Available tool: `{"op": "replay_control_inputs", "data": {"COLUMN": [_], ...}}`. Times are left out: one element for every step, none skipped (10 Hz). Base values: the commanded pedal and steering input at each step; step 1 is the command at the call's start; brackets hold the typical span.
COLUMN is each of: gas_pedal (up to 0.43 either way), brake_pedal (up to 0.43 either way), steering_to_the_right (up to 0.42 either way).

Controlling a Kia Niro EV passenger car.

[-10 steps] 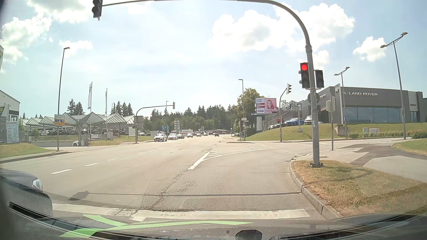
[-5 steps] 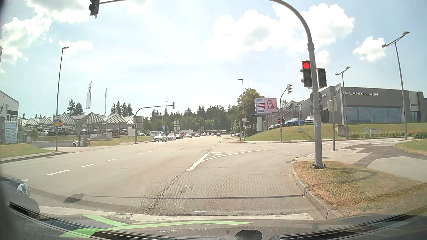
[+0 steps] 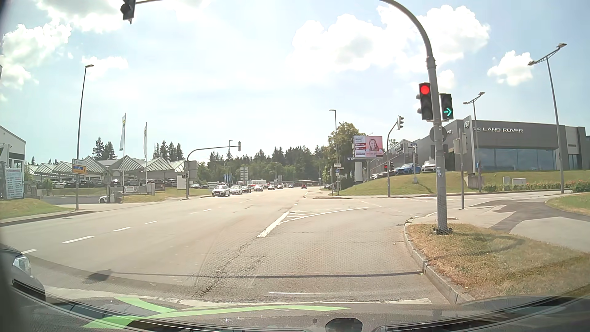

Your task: Follow the waypoints while adhering to traffic rules and regulations

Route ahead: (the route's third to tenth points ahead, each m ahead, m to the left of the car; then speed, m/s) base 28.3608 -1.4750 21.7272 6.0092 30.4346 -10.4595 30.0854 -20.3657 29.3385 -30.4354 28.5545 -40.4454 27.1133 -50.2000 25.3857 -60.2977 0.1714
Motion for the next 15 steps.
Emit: {"op": "replay_control_inputs", "data": {"gas_pedal": [0.0, 0.0, 0.0, 0.0, 0.0, 0.0, 0.0, 0.0, 0.0, 0.0, 0.0, 0.0, 0.0, 0.0, 0.0], "brake_pedal": [0.079, 0.085, 0.104, 0.116, 0.134, 0.14, 0.146, 0.152, 0.14, 0.122, 0.116, 0.11, 0.079, 0.037, 0.0], "steering_to_the_right": [-0.003, -0.003, -0.003, -0.003, -0.003, -0.003, -0.003, -0.003, -0.003, -0.003, -0.003, -0.003, -0.003, -0.003, -0.003]}}
